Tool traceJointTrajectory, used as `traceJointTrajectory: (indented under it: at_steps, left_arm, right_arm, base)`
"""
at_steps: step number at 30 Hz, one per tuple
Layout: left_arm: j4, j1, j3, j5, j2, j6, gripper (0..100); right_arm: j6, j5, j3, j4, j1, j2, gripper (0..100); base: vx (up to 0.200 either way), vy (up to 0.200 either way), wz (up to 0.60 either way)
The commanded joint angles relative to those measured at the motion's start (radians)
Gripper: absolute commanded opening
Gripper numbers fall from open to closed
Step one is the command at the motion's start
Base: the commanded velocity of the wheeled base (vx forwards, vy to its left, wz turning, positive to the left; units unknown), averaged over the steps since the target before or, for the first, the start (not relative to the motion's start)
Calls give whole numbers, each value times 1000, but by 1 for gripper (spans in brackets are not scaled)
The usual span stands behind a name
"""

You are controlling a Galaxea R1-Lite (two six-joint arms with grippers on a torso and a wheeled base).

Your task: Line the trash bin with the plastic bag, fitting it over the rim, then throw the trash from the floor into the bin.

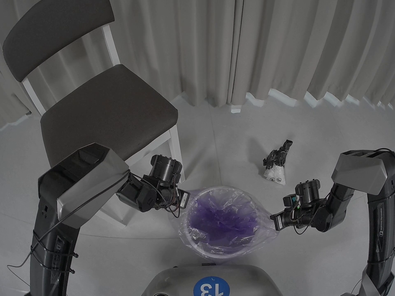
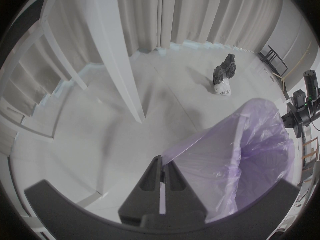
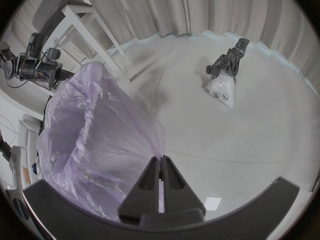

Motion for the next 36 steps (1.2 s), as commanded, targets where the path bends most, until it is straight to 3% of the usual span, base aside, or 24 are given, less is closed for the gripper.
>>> traceJointTrajectory:
  at_steps: [1,12,13,15,33,34,36]
  left_arm:
    - [-9,1,49,-4,-25,-30,0]
    - [-128,-2,185,-15,-132,-68,0]
    - [-128,-2,185,-15,-132,-68,0]
    - [-128,-2,204,-15,-135,-71,0]
    - [-122,-7,219,-12,-149,-82,0]
    - [-128,-8,234,-14,-155,-82,100]
    - [-128,-10,236,-14,-157,-82,100]
  right_arm:
    - [-4,2,9,-1,4,2,0]
    - [-14,11,53,-9,11,-60,0]
    - [-16,11,55,-9,11,-60,100]
    - [-51,11,62,-3,11,-62,100]
    - [-54,6,76,-1,-23,-145,100]
    - [-54,6,78,-1,-31,-160,100]
    - [-56,6,81,0,-40,-179,100]
  base:
    - [0,0,0]
    - [0,0,0]
    - [0,0,0]
    - [0,0,0]
    - [0,0,0]
    - [0,0,0]
    - [0,0,0]
